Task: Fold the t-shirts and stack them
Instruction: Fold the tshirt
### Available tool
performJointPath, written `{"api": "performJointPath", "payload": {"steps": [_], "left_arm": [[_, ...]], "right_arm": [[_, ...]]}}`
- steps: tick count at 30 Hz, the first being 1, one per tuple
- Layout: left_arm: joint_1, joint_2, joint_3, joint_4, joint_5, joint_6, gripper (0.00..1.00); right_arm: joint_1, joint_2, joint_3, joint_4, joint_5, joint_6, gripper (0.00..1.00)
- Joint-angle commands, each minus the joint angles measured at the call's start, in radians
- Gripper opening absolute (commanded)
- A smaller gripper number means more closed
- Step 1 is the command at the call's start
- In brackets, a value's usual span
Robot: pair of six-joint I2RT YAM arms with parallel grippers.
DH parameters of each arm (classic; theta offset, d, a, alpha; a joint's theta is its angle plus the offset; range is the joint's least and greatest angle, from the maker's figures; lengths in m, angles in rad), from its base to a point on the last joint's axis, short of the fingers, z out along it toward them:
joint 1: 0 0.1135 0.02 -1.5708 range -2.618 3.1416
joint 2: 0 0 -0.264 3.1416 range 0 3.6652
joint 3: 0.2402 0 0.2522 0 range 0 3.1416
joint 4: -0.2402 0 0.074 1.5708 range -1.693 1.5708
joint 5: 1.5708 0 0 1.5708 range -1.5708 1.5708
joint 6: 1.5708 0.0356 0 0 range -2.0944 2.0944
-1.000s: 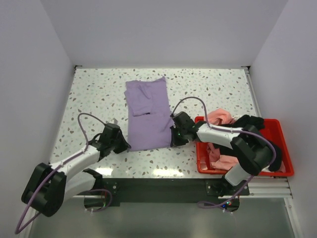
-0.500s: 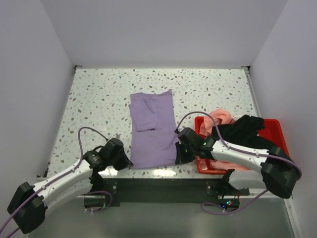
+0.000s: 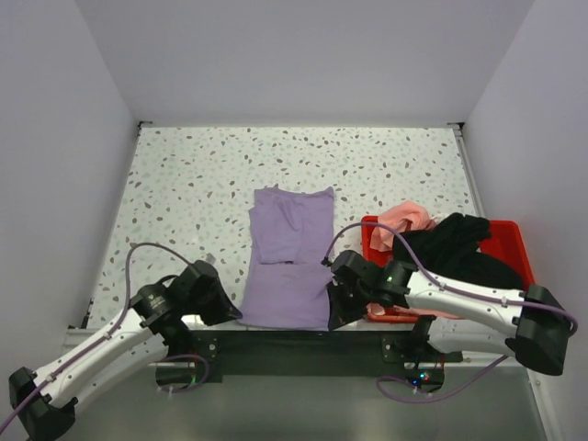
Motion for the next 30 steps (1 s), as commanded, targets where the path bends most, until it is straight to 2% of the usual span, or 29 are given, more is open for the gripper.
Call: {"api": "performJointPath", "payload": {"steps": [1, 6, 10, 15, 17, 20, 30], "left_arm": [[-0.002, 0.019, 0.173, -0.095, -0.061, 0.018, 0.00], [-0.002, 0.025, 0.368, -0.151, -0.175, 0.048, 0.00], [-0.002, 0.053, 0.440, -0.171, -0.210, 0.051, 0.00], [0.000, 0.083, 0.551, -0.218, -0.321, 0.060, 0.00], [-0.002, 0.090, 0.592, -0.231, -0.371, 0.058, 0.00], [0.000, 0.112, 0.623, -0.199, -0.446, 0.063, 0.00], [0.000, 0.238, 0.649, -0.073, -0.586, 0.094, 0.00]], "right_arm": [[0.004, -0.042, 0.089, -0.140, -0.049, -0.033, 0.00], [0.004, -0.042, 0.265, -0.287, 0.009, -0.116, 0.00], [-0.005, -0.016, 0.353, -0.342, 0.008, -0.148, 0.00], [-0.072, 0.016, 0.452, -0.408, -0.072, -0.226, 0.00], [-0.146, 0.015, 0.456, -0.398, -0.144, -0.253, 0.00], [-0.221, 0.022, 0.439, -0.379, -0.289, -0.276, 0.00], [-0.342, 0.116, 0.521, -0.353, -0.354, -0.378, 0.00]]}}
